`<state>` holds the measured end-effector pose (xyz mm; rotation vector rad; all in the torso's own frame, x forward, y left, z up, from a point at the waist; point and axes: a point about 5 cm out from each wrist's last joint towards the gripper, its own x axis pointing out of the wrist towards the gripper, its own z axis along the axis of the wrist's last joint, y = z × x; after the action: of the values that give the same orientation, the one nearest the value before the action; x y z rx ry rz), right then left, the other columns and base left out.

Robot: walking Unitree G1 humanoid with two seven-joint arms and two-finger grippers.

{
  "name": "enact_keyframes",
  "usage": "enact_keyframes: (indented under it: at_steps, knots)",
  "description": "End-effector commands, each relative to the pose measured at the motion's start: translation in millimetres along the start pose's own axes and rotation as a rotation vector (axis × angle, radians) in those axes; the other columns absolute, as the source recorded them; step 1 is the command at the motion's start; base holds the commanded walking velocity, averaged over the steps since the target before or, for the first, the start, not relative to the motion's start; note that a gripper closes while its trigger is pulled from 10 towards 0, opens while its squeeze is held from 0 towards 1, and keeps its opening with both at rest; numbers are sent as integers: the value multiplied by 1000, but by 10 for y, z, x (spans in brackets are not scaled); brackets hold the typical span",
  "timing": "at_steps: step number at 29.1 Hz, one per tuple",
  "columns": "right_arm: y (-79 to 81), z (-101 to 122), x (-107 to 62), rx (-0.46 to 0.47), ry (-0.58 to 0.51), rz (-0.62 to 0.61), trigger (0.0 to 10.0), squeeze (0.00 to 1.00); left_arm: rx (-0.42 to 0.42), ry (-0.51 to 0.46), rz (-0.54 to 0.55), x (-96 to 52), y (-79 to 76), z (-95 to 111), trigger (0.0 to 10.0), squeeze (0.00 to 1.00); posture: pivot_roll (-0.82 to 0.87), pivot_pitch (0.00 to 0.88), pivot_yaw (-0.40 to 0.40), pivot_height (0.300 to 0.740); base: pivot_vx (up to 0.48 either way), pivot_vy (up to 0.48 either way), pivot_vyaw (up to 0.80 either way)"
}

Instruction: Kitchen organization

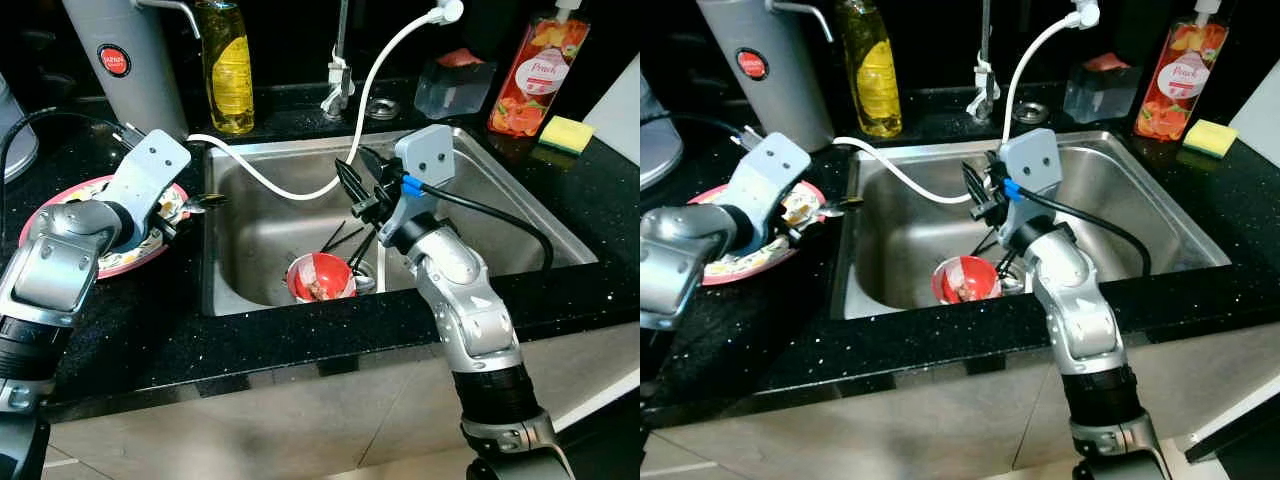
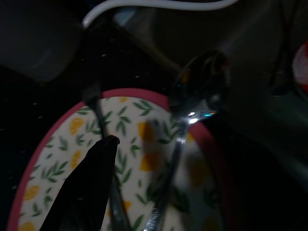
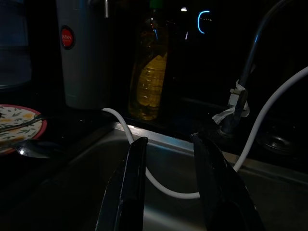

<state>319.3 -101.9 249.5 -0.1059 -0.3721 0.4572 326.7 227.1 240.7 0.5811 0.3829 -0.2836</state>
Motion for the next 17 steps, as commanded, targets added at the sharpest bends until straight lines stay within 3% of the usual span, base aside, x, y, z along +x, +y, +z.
enact_keyframes:
  at_steps: [1, 4, 6, 10, 13, 14, 16, 17]
  knots:
    - [0, -11, 2, -3, 2, 1, 10000, 0, 2, 12, -16, -44, 27, 1, 10000, 0, 85, 14, -6, 740, 0, 0, 0]
    - [-4, -17, -9, -3, 4, -3, 10000, 0, 32, 48, -4, -43, 46, -67, 10000, 0, 85, 22, -1, 740, 0, 0, 0]
    - [8, -16, -6, 0, 3, -2, 10000, 0, -23, 66, 42, -10, 127, -126, 10000, 0, 85, 22, -1, 740, 0, 0, 0]
    - [12, -15, -5, 1, 3, -2, 10000, 0, -52, 65, 50, 1, 146, -136, 10000, 0, 85, 22, -1, 740, 0, 0, 0]
    - [13, -14, -1, 1, 1, -1, 10000, 0, -303, 40, 38, 66, 204, -209, 9373, 0, 84, 22, -1, 740, 0, 0, 0]
    - [11, -13, 0, 0, 1, -1, 10000, 0, -364, 39, 21, 88, 204, -246, 8627, 0, 84, 22, -1, 740, 0, 0, 0]
    - [9, -13, 0, 0, 1, -1, 10000, 0, -392, 39, 10, 99, 201, -268, 8627, 0, 84, 22, -1, 740, 0, 0, 0]
    - [7, -11, 0, -1, 1, -1, 10000, 0, -415, 42, 4, 109, 196, -290, 7843, 0, 81, 22, -5, 740, 0, 0, 0]
